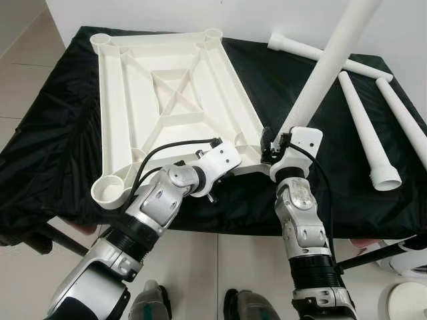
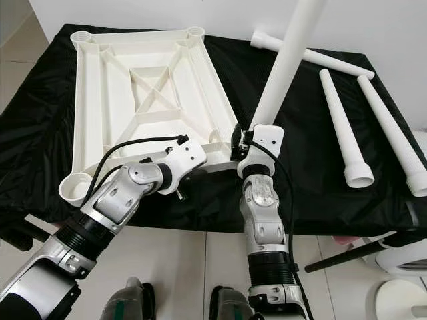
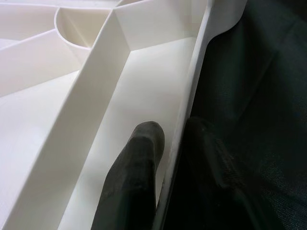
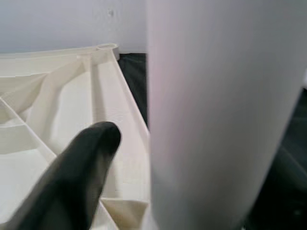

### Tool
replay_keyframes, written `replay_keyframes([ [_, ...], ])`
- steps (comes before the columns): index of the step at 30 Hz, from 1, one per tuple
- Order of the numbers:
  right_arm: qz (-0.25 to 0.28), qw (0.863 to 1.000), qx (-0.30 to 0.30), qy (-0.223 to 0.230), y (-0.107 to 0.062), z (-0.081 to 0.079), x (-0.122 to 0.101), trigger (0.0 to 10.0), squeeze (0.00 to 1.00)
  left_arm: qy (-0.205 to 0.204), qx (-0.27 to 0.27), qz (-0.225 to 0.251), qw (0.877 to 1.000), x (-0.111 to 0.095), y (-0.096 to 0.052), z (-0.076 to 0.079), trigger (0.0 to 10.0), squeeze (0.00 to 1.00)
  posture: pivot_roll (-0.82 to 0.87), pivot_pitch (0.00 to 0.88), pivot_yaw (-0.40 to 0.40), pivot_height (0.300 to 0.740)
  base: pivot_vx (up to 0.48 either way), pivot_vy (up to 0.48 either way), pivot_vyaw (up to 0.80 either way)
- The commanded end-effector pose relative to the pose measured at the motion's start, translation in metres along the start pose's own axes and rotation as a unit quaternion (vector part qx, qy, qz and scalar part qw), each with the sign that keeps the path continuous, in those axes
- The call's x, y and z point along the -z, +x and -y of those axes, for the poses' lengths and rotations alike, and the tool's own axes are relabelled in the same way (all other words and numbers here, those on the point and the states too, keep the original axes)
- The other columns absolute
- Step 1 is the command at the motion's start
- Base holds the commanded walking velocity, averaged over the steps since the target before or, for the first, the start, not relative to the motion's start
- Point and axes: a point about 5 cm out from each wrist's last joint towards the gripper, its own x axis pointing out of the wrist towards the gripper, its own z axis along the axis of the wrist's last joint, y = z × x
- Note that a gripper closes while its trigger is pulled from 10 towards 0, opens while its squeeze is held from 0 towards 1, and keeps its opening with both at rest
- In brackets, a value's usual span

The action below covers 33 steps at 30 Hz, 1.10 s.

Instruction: Building children table

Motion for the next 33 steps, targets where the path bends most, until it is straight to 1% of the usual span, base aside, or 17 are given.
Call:
replay_keyframes([
  [1,-0.003,1.0,-0.006,0.001,-0.002,-0.001,0.003,10.0,1.0,0.014,0.036,0.016,0.999,-0.007,0.004,0.013,10.0,0.0,0.0,0.073,-0.056,0.74,0.0,0.0,0.0],
  [4,-0.003,1.0,-0.015,0.004,-0.001,0.0,0.003,10.0,1.0,0.014,0.035,0.015,0.999,-0.006,0.004,0.013,10.0,0.0,0.0,0.071,-0.055,0.74,0.0,0.0,0.0],
  [5,-0.005,0.998,-0.057,0.018,0.0,0.0,0.001,10.0,0.0,0.013,0.035,0.013,0.999,-0.004,0.004,0.013,10.0,0.0,0.0,0.07,-0.058,0.74,0.0,0.0,0.0],
  [6,-0.005,0.998,-0.057,0.018,0.0,0.0,0.001,10.0,0.0,0.013,0.035,0.013,0.999,-0.004,0.004,0.013,10.0,0.0,0.0,0.07,-0.058,0.74,0.0,0.0,0.0],
  [7,0.003,0.996,-0.088,0.011,0.001,0.003,-0.002,10.0,0.0,0.012,0.034,0.011,0.999,-0.003,0.004,0.014,10.0,0.0,0.0,0.071,-0.058,0.74,0.0,0.0,0.0],
  [9,0.003,0.994,-0.105,0.011,0.002,0.007,-0.003,10.0,0.0,0.011,0.034,0.011,0.999,-0.003,0.005,0.014,10.0,0.0,0.0,0.073,-0.058,0.74,0.0,0.0,0.0],
  [11,0.002,0.991,-0.136,0.011,0.004,0.013,-0.005,10.0,0.0,0.01,0.034,0.012,0.999,-0.003,0.005,0.015,10.0,0.0,0.0,0.075,-0.059,0.74,0.0,0.0,0.0],
  [12,0.002,0.991,-0.136,0.011,0.004,0.013,-0.005,10.0,0.0,0.01,0.034,0.012,0.999,-0.003,0.005,0.015,10.0,0.0,0.0,0.075,-0.059,0.74,0.0,0.0,0.0],
  [14,-0.004,0.986,-0.168,0.002,0.005,0.021,-0.005,10.0,0.0,0.01,0.034,0.012,0.999,-0.003,0.005,0.015,10.0,0.0,0.0,0.077,-0.059,0.74,0.0,0.0,0.0],
  [15,-0.004,0.986,-0.168,0.002,0.005,0.021,-0.005,10.0,0.0,0.01,0.034,0.012,0.999,-0.003,0.005,0.015,10.0,0.0,0.0,0.077,-0.059,0.74,0.0,0.0,0.0],
  [17,-0.011,0.979,-0.201,-0.018,0.005,0.032,-0.005,10.0,0.0,0.009,0.034,0.012,0.999,-0.003,0.004,0.014,10.0,0.0,0.0,0.079,-0.059,0.74,0.0,0.0,0.0],
  [18,-0.011,0.979,-0.201,-0.018,0.005,0.032,-0.005,10.0,0.0,0.009,0.034,0.012,0.999,-0.003,0.004,0.014,10.0,0.0,0.0,0.079,-0.059,0.74,0.0,0.0,0.0],
  [20,-0.016,0.973,-0.23,-0.03,0.005,0.04,-0.006,10.0,0.0,0.009,0.033,0.012,0.999,-0.003,0.004,0.014,10.0,0.0,-0.01,0.081,-0.059,0.74,0.0,0.0,0.0],
  [25,-0.04,0.952,-0.303,-0.032,0.002,0.055,-0.006,10.0,0.0,0.008,0.032,0.013,0.999,-0.004,0.004,0.013,10.0,0.0,-0.01,0.085,-0.057,0.74,0.0,0.0,0.0],
  [30,-0.047,0.946,-0.32,-0.034,0.002,0.06,-0.007,10.0,0.0,0.008,0.031,0.014,0.999,-0.004,0.004,0.013,10.0,0.0,-0.01,0.086,-0.057,0.74,0.0,0.0,0.0],
  [31,-0.059,0.94,-0.334,-0.041,0.002,0.068,-0.006,10.0,0.0,0.008,0.03,0.014,0.999,-0.005,0.004,0.012,10.0,0.0,-0.01,0.085,-0.056,0.74,0.0,0.0,0.0],
  [33,-0.062,0.939,-0.337,-0.04,0.003,0.071,-0.006,10.0,0.0,0.008,0.03,0.014,0.999,-0.005,0.004,0.012,10.0,0.0,-0.01,0.085,-0.056,0.74,0.0,0.0,0.0],
])
